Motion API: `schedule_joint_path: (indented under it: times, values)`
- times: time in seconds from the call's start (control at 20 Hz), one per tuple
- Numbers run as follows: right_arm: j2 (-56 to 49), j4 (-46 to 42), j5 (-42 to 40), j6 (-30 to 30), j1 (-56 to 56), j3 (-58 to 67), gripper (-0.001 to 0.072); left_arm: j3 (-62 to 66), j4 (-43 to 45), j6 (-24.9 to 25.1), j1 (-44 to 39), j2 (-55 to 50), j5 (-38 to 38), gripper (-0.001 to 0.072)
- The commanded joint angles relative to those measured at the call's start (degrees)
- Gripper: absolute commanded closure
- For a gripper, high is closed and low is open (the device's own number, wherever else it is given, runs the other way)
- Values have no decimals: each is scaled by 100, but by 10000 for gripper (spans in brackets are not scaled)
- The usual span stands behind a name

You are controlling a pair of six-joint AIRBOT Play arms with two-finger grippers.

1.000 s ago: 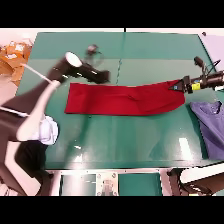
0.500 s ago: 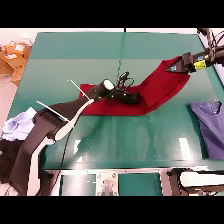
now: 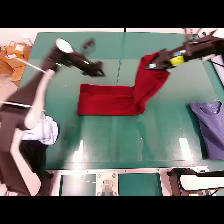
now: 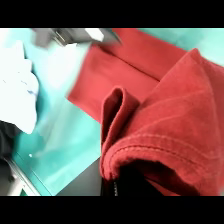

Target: Fold the shirts.

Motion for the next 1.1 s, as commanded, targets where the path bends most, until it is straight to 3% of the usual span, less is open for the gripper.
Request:
schedule_joint_path:
  times: [0.0, 0.15, 0.25, 0.3, 0.35, 0.4, 0.5, 0.55, 0.6, 0.65, 0.85, 1.0, 1.05]
  values:
    - [-448, -11, -1283, 387, 1239, 7, 692, 101, 581, -151, 1093, 824, -286, 684]
    - [-1392, 140, -3027, 385, 2533, 9, 692, 83, 581, -146, 1639, 1224, -308, 684]
    - [-2111, 743, -4424, 380, 3268, 11, 684, 83, 566, -144, 1818, 1305, -372, 684]
    - [-2420, 1108, -4903, 380, 3534, 22, 508, 81, 577, -144, 1862, 1305, -463, 683]
    - [-2629, 1322, -5224, 380, 3692, 33, 268, 59, 588, -138, 1862, 1305, -529, 684]
    - [-2702, 1384, -5327, 382, 3696, 31, 179, 11, 590, -35, 1862, 1305, -544, 684]
    - [-2594, 1364, -5025, 380, 3333, 44, 182, -140, 592, 162, 1862, 1305, -551, 684]
    - [-2465, 1357, -4555, 332, 2975, 44, 226, -225, 612, 173, 1862, 1305, -553, 684]
    - [-2328, 1290, -4002, 195, 2586, 42, 338, -291, 656, 190, 1862, 1305, -570, 684]
    - [-2179, 1137, -3364, 116, 2135, 42, 389, -306, 715, 212, 1862, 1303, -597, 684]
    - [-1770, 501, -1602, 122, 472, -188, 387, -306, 754, 223, 1862, 1305, -581, 684]
    - [-1554, 229, -1217, 79, -330, -1019, 374, -306, 756, 221, 1862, 1305, -568, 684]
    - [-1550, 208, -1226, 74, -444, -1320, 317, -306, 754, 221, 1862, 1305, -542, 684]
